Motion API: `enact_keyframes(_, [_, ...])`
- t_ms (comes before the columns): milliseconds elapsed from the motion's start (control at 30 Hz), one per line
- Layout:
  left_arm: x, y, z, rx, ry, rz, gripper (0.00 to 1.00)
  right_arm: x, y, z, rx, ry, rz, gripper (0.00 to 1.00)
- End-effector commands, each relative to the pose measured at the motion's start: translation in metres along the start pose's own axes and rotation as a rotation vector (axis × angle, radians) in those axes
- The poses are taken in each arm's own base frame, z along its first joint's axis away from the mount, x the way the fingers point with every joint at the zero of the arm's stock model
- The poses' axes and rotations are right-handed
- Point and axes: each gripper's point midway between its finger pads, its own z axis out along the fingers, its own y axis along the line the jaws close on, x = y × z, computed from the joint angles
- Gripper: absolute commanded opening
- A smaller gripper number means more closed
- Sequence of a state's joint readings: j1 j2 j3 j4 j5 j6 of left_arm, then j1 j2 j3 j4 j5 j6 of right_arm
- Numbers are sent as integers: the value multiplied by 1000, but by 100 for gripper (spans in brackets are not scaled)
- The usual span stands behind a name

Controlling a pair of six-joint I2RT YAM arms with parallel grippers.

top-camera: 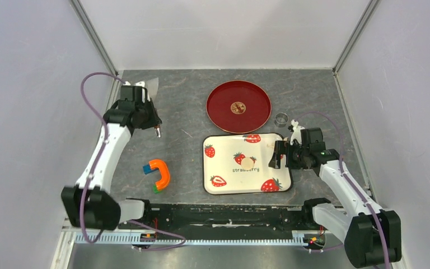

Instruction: Roll out the dumpling wrappers from the dough

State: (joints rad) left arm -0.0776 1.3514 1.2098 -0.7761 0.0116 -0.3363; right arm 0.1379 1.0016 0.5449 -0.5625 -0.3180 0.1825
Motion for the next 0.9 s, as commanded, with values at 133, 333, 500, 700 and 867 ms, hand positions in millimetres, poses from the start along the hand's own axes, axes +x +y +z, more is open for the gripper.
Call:
enact_keyframes(133, [19,-68,-75,390,-284,338,2,-27,29,-23,-104,-97,-10,98])
enact_keyframes(333, [75,-94,-94,562,-277,575,2,-25,49,-32,-207,-98,-5,98])
enact_keyframes(500, [122,-92,-104,661,-205,733,2,-21,72,-47,-330,-96,-20,98])
enact_keyframes(700, [140,-96,-124,758,-221,849,2,-23,110,-75,-548,-122,-27,98])
enact_keyframes(867, [145,-104,-128,802,-210,905,2,-42,147,-109,-748,-170,-2,98])
